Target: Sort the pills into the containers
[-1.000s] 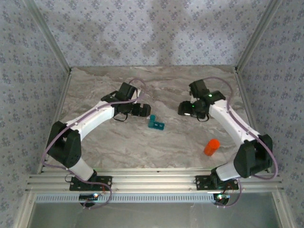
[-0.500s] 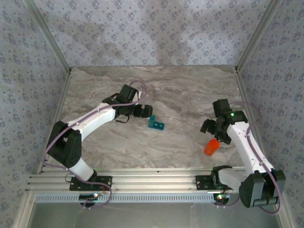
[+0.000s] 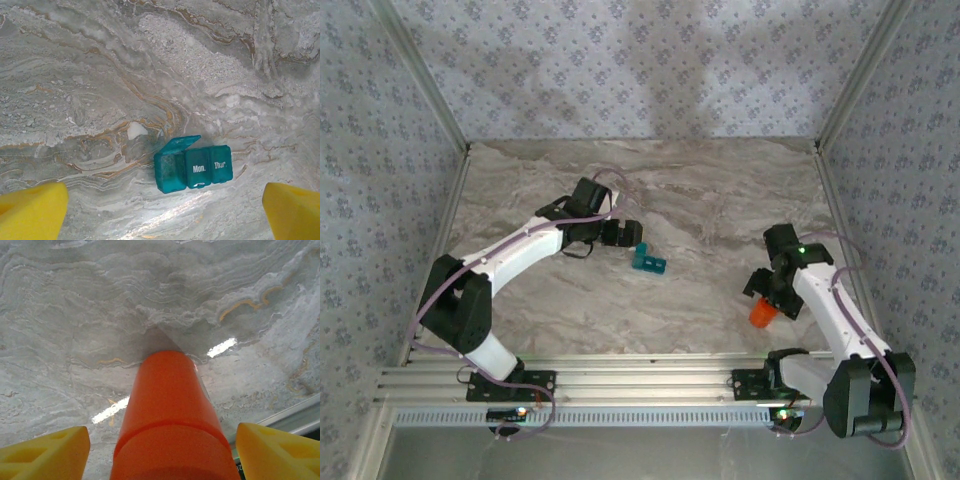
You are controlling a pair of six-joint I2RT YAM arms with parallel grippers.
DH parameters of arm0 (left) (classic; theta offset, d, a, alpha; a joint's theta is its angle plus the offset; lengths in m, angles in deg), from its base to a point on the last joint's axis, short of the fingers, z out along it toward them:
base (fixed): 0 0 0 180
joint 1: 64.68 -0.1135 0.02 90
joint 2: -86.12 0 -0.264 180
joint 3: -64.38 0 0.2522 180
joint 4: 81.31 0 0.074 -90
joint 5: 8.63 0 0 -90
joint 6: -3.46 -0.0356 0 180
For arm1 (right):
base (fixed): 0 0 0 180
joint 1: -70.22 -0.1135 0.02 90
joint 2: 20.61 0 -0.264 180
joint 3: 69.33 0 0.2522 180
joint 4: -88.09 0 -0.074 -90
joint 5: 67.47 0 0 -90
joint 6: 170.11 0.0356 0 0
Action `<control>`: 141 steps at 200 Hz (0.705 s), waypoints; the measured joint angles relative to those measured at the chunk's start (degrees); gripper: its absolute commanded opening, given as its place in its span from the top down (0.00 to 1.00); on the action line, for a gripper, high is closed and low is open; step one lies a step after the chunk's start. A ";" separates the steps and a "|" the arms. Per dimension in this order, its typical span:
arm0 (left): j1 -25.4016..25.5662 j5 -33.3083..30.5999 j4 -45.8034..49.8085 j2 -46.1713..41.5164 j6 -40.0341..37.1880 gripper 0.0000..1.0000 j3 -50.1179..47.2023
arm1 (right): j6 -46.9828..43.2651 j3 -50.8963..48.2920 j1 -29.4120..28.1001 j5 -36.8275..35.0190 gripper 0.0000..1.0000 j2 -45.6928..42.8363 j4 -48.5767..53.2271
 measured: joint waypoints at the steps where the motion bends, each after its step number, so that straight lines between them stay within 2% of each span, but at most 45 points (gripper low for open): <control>1: 0.00 0.00 0.02 0.02 0.00 0.01 0.00 | 0.09 -0.02 0.00 0.00 0.28 0.07 -0.07; 40: 0.00 0.20 0.00 1.31 -0.02 0.01 0.87 | 0.44 -1.88 0.00 0.15 0.34 0.63 -2.12; 98: 0.00 0.37 0.00 1.33 -0.02 0.01 0.96 | 1.01 -2.78 -0.02 0.70 0.60 0.42 -2.78; 141: -0.15 0.39 0.04 1.33 -0.02 0.01 0.96 | 1.05 -1.42 -1.16 1.64 0.62 0.55 -2.78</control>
